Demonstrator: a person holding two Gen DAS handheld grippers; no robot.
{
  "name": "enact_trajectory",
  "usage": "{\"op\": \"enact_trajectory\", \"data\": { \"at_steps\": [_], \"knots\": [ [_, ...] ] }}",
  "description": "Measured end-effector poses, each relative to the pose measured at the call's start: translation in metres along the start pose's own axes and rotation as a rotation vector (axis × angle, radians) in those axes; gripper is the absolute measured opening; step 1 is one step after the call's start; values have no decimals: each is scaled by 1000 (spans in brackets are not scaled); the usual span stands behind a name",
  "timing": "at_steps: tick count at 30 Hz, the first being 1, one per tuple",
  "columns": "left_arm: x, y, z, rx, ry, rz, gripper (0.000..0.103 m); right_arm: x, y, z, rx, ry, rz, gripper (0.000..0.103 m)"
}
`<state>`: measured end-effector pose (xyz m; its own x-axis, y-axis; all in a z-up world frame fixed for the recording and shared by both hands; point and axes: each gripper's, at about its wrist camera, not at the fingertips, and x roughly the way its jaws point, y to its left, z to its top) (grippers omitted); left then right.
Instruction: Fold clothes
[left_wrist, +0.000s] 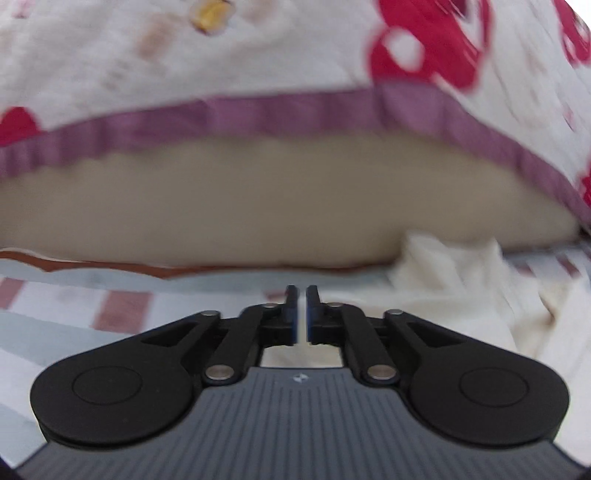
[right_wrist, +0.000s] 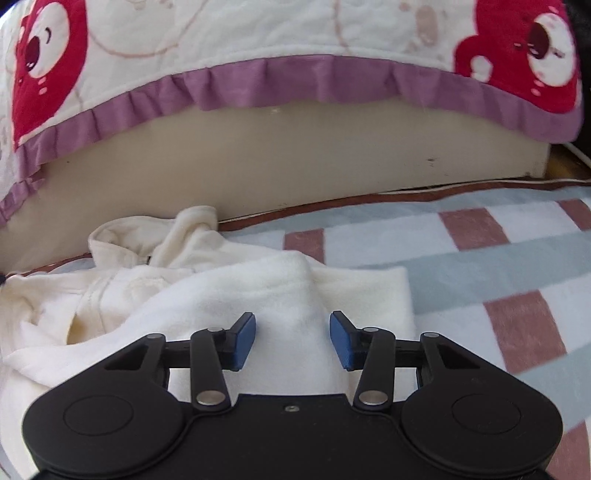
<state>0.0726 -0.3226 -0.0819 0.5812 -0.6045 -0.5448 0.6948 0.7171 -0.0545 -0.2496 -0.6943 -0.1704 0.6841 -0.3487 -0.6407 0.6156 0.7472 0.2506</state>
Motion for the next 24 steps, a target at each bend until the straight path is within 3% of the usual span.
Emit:
{"op": "enact_trajectory", "data": {
  "at_steps": [2,3,5,6,7,10,12,16,17,19,21,24],
  "knots": [
    [0,4,-1,-1,44,32,48,1,2,4,6,-8,4,62],
    [0,6,-2,-3,68,50,51,1,3,6,10,-12,6,64],
    [-1,11,-5,-16,112,63,52,2,5,9,16,-21,10,61],
    [-3,14,-8,-32,131,49,52,3,6,11,19,-25,12,33],
    [-3,16,-13,-59,156,21,52,3,7,13,22,-29,14,11],
    [-2,20,-27,-158,249,-91,63,-1,8,16,49,-61,24,11],
    [0,16,-38,-195,298,-153,63,-27,0,0,130,-158,48,10],
    [15,-1,-43,-120,281,-68,63,-52,0,-22,107,-240,5,10],
    [21,-3,-41,-106,273,-49,56,-54,-1,-25,118,-253,7,10],
    [31,-8,-29,-90,315,-7,5,-58,-1,-26,131,-273,15,10],
    [41,-13,-16,-75,366,37,5,-63,4,-23,101,-294,9,9],
    [24,-30,13,10,274,108,5,-77,9,-12,88,-351,-2,8]
  ]
}}
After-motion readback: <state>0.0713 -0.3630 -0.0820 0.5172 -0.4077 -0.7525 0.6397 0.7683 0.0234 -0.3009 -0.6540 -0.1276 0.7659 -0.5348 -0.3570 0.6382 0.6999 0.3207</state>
